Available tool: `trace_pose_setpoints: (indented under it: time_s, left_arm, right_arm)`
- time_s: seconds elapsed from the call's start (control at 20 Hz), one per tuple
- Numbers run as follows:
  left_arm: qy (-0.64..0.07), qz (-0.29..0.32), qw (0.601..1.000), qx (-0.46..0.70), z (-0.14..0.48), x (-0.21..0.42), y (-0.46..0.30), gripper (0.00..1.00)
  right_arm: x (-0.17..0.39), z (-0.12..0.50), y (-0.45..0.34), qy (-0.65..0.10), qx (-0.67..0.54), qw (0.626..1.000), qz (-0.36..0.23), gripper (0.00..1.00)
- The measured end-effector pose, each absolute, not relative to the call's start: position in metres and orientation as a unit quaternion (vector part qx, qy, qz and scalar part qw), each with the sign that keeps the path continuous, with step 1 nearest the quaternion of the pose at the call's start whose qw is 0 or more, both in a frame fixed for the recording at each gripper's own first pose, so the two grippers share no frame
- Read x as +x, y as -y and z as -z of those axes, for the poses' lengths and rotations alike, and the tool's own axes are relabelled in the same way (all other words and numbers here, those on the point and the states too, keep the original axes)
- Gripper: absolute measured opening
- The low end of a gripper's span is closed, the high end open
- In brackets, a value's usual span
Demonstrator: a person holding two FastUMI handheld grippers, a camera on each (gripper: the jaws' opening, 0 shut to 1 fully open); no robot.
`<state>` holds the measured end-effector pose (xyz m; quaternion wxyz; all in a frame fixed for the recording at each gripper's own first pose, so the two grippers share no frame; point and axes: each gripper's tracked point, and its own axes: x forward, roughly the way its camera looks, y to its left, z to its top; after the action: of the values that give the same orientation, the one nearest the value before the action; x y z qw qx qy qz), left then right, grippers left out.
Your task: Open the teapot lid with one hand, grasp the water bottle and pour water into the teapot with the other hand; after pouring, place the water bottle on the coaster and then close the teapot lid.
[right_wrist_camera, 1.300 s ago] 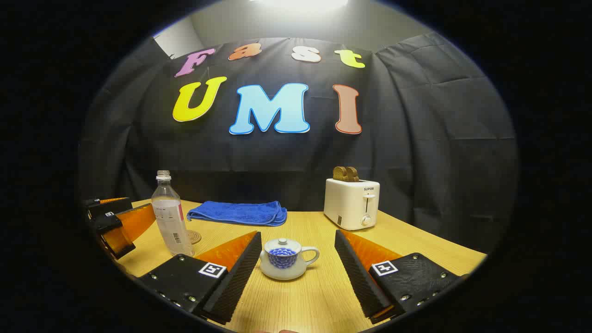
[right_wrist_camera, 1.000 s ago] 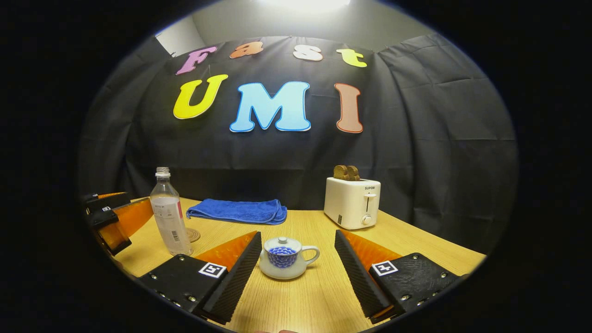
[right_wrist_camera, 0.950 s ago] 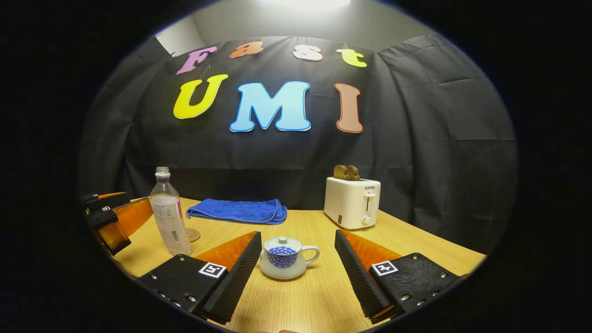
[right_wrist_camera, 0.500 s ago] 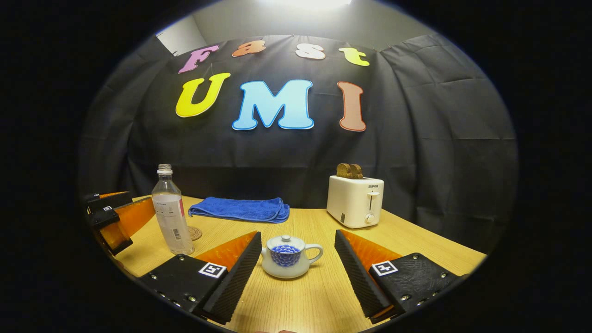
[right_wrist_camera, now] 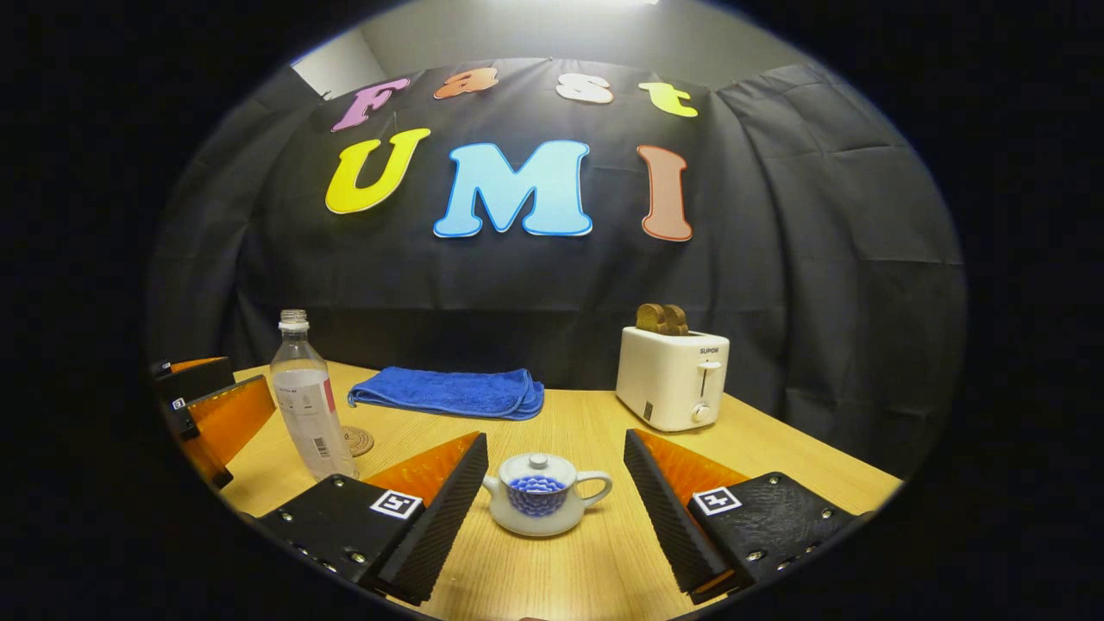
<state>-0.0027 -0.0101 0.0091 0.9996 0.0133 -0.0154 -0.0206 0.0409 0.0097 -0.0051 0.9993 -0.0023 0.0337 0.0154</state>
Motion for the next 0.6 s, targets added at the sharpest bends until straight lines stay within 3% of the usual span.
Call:
trace_pose_setpoints:
  time_s: [0.2,0.35,0.4,0.5,0.55,0.6]
  left_arm:
    - [0.022,0.017,1.000,0.014,-0.017,-0.004,0.004,0.98]
    - [0.021,0.015,1.000,0.010,-0.017,-0.004,0.001,0.98]
    - [0.018,0.015,1.000,0.006,-0.015,-0.004,-0.001,0.98]
    - [0.013,0.013,1.000,0.004,-0.012,-0.004,-0.002,0.98]
    - [0.014,0.013,1.000,0.004,-0.012,-0.004,-0.003,0.98]
    - [0.016,0.013,1.000,0.004,-0.015,-0.004,-0.004,0.98]
  right_arm:
    - [0.073,0.016,-0.013,-0.055,-0.005,0.998,-0.017,0.95]
    - [0.088,0.026,-0.016,-0.066,-0.012,0.998,-0.019,0.88]
    - [0.092,0.031,-0.018,-0.073,-0.012,0.997,-0.021,0.81]
    - [0.097,0.038,-0.022,-0.081,-0.013,0.996,-0.028,0.80]
    - [0.097,0.039,-0.023,-0.081,-0.011,0.996,-0.029,0.68]
    - [0.097,0.039,-0.024,-0.078,-0.006,0.996,-0.036,0.66]
